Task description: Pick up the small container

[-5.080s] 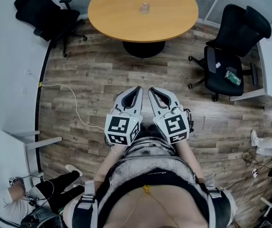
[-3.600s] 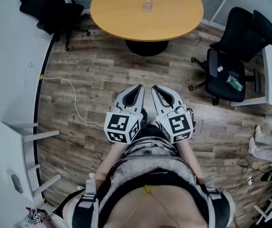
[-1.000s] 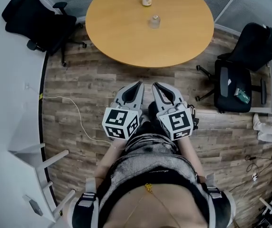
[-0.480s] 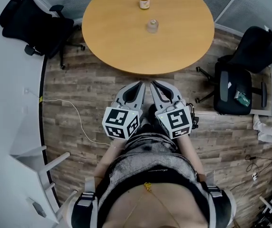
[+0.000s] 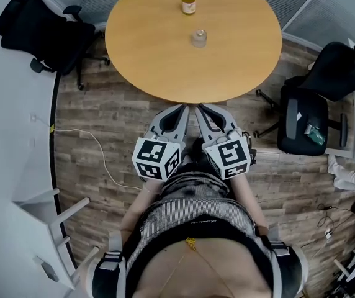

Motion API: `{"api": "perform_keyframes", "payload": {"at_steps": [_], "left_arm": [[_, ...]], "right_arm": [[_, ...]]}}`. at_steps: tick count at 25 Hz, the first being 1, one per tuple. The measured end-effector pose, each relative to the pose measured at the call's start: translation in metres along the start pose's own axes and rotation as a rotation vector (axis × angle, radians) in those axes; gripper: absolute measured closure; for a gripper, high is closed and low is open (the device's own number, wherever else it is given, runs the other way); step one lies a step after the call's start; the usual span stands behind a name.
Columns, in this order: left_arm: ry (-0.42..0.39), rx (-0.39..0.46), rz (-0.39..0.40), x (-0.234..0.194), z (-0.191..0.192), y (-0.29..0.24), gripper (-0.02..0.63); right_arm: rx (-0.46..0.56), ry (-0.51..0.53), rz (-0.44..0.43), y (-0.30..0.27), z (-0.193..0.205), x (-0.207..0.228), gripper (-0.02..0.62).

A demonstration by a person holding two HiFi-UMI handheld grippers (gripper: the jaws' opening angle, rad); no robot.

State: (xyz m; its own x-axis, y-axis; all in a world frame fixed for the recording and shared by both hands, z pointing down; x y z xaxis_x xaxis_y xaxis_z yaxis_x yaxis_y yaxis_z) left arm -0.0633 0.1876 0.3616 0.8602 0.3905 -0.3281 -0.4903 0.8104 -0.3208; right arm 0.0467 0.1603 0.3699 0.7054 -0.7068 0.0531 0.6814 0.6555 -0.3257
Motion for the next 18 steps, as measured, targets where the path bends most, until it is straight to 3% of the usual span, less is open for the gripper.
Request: {"api": "perform_keyframes", "payload": {"at_steps": [18], "left_arm": [[0.021,0.038,-0.086,-0.012,-0.026,-0.042,0.586]], "right_arm": [[0.013,0.054,-0.116,-0.042,-0.024,0.046,0.568]]}}
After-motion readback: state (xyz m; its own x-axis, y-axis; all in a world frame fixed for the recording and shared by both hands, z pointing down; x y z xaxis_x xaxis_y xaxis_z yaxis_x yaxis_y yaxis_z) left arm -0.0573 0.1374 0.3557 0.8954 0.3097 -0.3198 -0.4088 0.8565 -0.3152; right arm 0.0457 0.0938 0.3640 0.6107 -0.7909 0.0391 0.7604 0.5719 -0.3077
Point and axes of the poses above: the fingertips, and each gripper's own axes: y backward along the fingers, x to its right, z out of its underside, the point moved 7 cm from there along y, backward along the fingers, and after that the axes turned 8 degrees about z, right-handed, at the moved point
